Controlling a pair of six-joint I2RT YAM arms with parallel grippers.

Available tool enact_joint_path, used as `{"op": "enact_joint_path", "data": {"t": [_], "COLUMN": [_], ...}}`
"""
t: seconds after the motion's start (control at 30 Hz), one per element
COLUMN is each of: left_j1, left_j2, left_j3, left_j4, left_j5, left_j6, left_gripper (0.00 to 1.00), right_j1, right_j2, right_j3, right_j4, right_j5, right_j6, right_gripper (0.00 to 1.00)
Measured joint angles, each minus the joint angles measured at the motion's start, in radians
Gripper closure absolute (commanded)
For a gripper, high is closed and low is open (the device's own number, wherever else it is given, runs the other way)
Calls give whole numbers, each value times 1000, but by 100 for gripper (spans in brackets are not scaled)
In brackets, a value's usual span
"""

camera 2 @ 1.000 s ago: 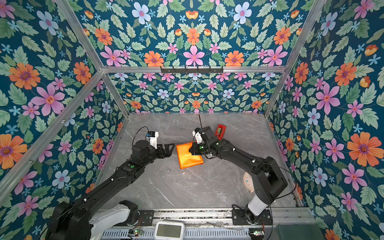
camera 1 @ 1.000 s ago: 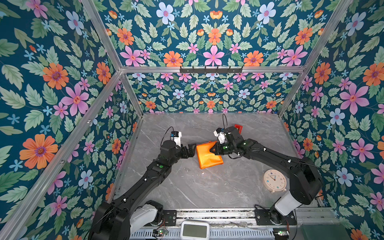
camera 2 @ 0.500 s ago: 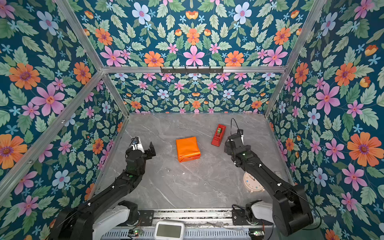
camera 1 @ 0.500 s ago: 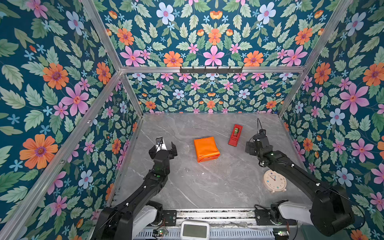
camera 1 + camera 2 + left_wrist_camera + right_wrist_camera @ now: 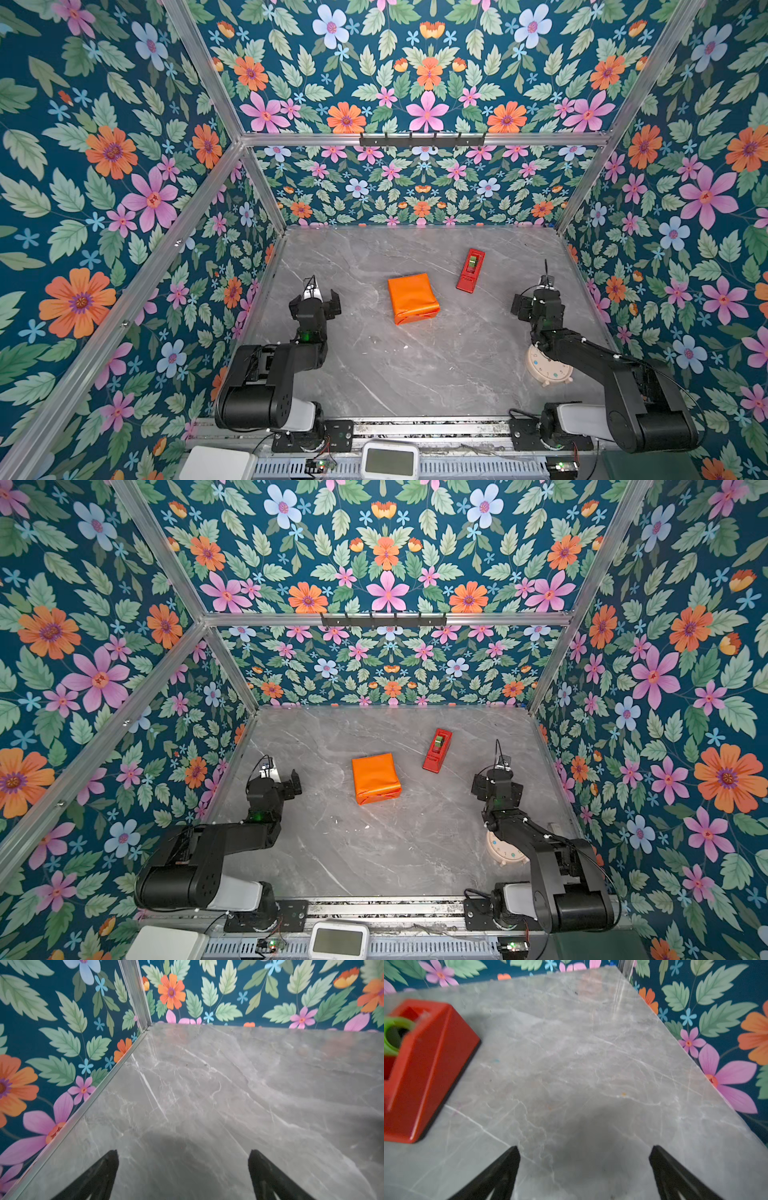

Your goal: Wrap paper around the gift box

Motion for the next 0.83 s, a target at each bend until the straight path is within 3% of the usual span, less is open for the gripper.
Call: {"op": "enact_joint_path", "data": {"t": [0.17,0.23,0.33,0.47,0.83], "left_j1": [30,40,47,45,35], "left_j2": [26,101,141,145,155], "left_j3": [7,-31,-48,-57,-46], "left_j4": [42,175,172,261,290], "left_j5": [119,155,177,176,171], "left_j6": [4,8,15,16,27], "left_gripper": [0,0,0,0,0], "right_j1": [-77,-89,-89,-89,-89], "right_j2": [109,127,127,126,126], "right_j3": [-101,-111,-104,-106,-105], "right_j4": [271,262,347,383,395], "right_j5": [-193,-228,-275,-295,-305], "right_j6": [-30,-40,-47,-50,-50], "right_gripper": [1,1,1,1,1]}}
